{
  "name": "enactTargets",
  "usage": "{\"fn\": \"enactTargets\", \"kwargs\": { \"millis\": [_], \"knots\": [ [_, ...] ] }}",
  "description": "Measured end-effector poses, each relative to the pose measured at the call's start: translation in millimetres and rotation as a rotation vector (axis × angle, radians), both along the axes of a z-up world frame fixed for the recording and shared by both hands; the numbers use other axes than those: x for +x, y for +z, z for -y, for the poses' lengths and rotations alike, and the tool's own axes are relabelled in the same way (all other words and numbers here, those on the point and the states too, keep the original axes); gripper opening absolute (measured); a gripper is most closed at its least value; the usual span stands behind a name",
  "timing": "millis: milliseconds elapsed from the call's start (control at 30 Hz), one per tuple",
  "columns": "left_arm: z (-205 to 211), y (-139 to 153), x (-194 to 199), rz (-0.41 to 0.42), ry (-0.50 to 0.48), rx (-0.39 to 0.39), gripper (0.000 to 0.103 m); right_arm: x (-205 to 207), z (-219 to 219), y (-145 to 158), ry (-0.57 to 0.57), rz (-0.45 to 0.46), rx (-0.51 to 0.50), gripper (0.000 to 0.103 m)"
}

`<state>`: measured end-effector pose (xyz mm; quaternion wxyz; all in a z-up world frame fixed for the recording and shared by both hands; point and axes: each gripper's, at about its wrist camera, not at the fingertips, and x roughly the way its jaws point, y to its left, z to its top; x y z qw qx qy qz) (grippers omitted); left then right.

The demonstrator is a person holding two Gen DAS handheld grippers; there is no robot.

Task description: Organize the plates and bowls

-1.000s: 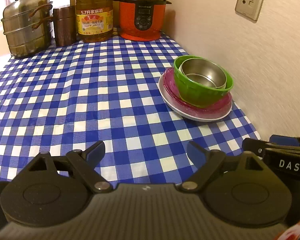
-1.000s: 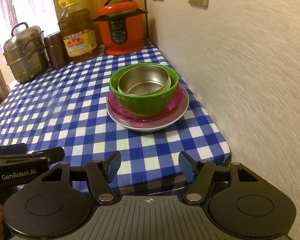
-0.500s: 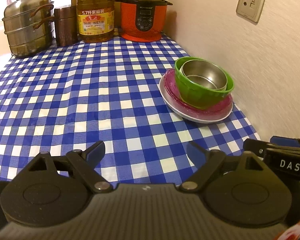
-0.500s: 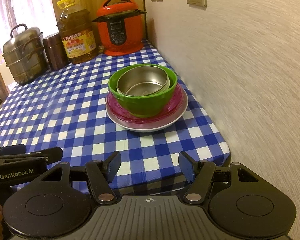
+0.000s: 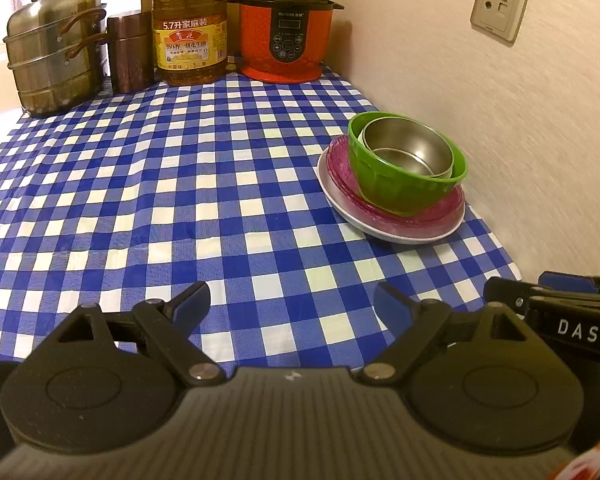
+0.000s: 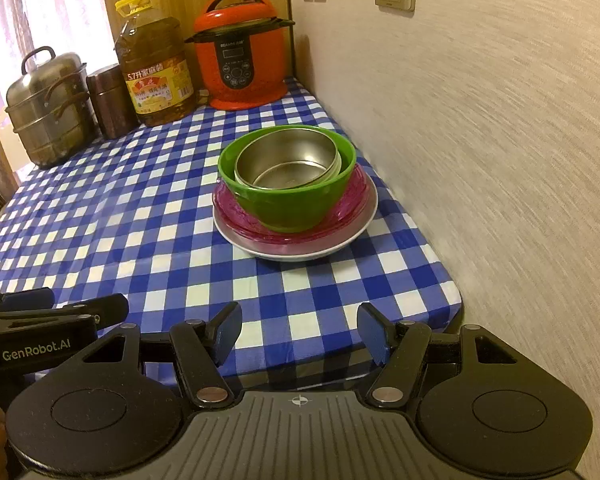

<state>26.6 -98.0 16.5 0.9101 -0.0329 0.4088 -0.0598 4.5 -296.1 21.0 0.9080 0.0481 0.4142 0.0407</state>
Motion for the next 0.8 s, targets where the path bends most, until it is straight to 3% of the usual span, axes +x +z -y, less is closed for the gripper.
{"fn": "enactTargets", "kwargs": {
  "millis": [800],
  "knots": [
    [1.4,-1.6,-0.3,0.001,-0.003,0.001,0.088,-0.2,0.0,-0.9,-0.001,-0.001,0.0,0.064]
  ]
}}
